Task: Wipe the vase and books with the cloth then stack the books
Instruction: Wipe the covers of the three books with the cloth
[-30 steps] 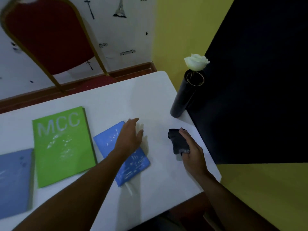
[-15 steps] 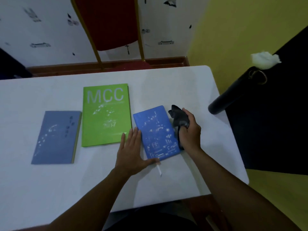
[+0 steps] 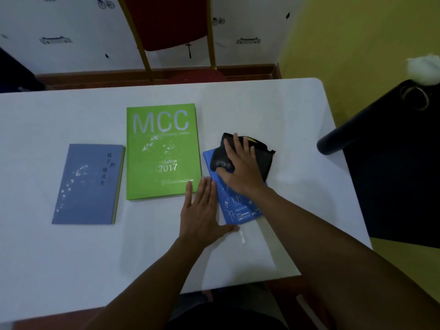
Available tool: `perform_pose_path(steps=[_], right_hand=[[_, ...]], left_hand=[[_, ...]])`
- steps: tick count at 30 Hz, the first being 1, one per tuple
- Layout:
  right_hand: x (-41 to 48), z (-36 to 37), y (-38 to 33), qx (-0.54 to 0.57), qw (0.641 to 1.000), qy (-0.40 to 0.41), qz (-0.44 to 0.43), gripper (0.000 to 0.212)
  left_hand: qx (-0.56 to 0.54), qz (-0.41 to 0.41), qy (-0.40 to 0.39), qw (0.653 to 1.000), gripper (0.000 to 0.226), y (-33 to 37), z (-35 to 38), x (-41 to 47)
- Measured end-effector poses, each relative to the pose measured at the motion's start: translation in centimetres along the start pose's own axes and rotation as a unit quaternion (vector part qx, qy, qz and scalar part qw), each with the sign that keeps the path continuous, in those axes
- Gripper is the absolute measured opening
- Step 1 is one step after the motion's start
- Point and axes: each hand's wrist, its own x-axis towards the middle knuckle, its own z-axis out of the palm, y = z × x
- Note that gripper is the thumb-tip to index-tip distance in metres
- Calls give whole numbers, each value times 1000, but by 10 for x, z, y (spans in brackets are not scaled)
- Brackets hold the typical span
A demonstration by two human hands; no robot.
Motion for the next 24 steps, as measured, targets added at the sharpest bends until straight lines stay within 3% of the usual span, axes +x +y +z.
perform_pose_path(steps=[5,10,24], right_hand=[[0,10,5,-58,997,32,-30,57],[-18,19,11,-90,989,29,-110,52],[-83,15,38,9,979,-3,-205,38]], left_hand=[[11,-20,-15,1000,136,0,1,-3],[4,-4,-1,1000,131,-1,4,-3],[-11,18,4,1000,144,-5,0,5]])
